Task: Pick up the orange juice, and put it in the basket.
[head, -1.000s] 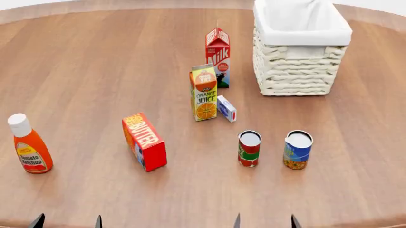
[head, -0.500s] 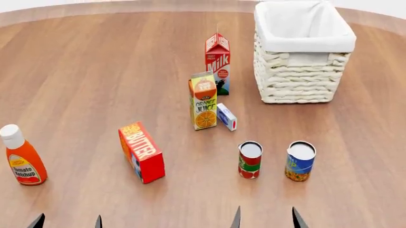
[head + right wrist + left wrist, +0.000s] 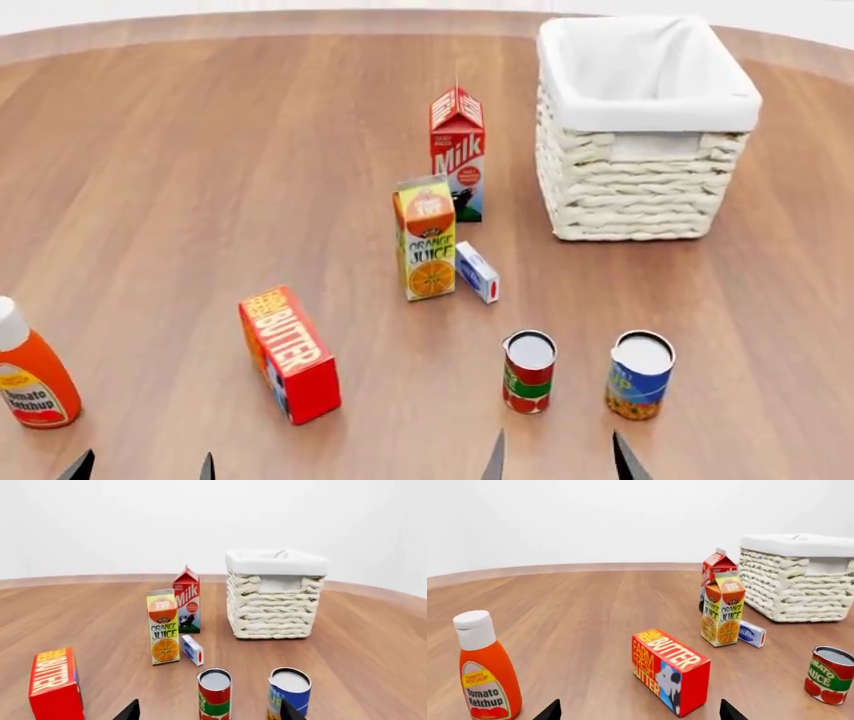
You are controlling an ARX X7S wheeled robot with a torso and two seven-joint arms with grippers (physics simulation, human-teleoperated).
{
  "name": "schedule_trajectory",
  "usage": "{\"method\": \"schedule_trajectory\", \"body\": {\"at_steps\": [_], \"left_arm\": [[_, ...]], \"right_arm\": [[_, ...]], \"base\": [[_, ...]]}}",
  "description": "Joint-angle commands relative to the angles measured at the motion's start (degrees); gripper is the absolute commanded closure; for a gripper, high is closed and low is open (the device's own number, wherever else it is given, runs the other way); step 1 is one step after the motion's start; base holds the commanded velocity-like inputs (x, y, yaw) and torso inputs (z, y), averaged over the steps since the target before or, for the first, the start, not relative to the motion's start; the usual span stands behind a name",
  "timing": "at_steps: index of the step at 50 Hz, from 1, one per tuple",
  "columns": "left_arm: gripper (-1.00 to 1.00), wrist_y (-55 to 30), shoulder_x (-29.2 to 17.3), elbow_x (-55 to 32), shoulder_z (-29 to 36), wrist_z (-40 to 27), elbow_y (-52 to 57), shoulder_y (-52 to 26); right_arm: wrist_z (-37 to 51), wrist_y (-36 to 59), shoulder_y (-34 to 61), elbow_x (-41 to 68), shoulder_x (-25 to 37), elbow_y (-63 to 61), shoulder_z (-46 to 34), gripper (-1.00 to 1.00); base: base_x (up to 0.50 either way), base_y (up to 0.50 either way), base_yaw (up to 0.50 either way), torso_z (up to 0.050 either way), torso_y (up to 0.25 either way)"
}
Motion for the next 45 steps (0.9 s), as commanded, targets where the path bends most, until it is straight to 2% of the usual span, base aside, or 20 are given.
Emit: {"method": "schedule_trajectory", "body": {"at_steps": [1,45], "left_arm": [[-1.0,0.1,-0.7,-0.7,0.8,-0.8,0.0,-0.1],[-1.0,0.5,-2.5,-2.5,3.0,-2.9,-0.2,-0.4]], "right_arm": [[0.8,0.2,0.2,0.5,0.7,-0.6,-0.9,-1.0],[2.7,-1.5,0.4,2.1,2.5,1.0,-2.8,-1.0]], "base": [[0.21,0.0,0.0,0.0,0.0],[0.23,0.0,0.0,0.0,0.0]]}}
